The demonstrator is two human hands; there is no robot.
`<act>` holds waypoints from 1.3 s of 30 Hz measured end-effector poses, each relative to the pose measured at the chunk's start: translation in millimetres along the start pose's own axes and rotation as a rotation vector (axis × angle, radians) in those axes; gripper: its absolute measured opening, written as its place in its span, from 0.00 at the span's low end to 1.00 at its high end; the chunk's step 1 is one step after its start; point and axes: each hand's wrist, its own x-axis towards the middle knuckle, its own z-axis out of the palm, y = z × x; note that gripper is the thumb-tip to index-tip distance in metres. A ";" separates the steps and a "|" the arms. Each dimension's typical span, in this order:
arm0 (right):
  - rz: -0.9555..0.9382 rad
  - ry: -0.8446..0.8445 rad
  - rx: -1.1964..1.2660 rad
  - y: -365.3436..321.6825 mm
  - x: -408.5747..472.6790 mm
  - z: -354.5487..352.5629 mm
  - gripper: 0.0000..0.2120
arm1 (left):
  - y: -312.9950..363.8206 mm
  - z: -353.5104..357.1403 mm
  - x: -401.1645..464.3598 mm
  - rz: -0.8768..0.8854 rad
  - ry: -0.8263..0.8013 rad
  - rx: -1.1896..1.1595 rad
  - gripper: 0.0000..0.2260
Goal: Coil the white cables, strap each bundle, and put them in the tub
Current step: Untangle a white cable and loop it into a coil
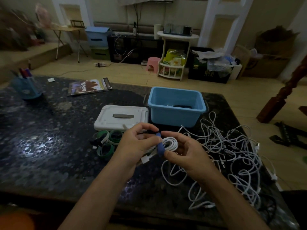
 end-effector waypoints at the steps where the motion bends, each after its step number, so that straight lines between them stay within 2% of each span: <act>1: -0.007 0.000 -0.009 -0.2 -0.3 0.3 0.27 | 0.3 -0.7 0.0 -0.010 -0.009 -0.002 0.12; 4: -0.036 -0.003 -0.027 -2.4 -1.1 0.7 0.28 | 0.4 -1.6 0.5 -0.028 -0.024 0.005 0.12; 10: -0.057 -0.024 -0.069 -4.4 -2.8 2.4 0.29 | -3.1 -2.9 2.9 -0.019 -0.022 0.059 0.06; 16: -0.103 -0.008 -0.148 -2.6 -3.2 3.5 0.32 | -3.4 -6.9 2.4 -0.108 -0.092 0.071 0.04; 20: -0.129 0.032 -0.167 -2.2 -2.6 2.7 0.31 | -5.1 -9.0 3.0 -0.167 -0.183 0.141 0.08; 25: -0.111 0.038 -0.149 -0.7 -3.6 0.4 0.31 | -8.8 -8.8 0.3 -0.237 -0.399 0.237 0.10; 30: -0.087 0.030 -0.142 -0.4 -0.6 -5.1 0.29 | -14.3 1.8 -3.1 -0.134 -0.287 0.248 0.10; 35: -0.072 0.039 -0.200 2.2 0.6 -0.8 0.35 | -15.5 3.4 3.3 -0.104 -0.242 0.286 0.09; 39: -0.077 0.081 -0.339 2.8 3.6 1.6 0.40 | -17.8 10.0 7.2 -0.074 -0.169 0.267 0.10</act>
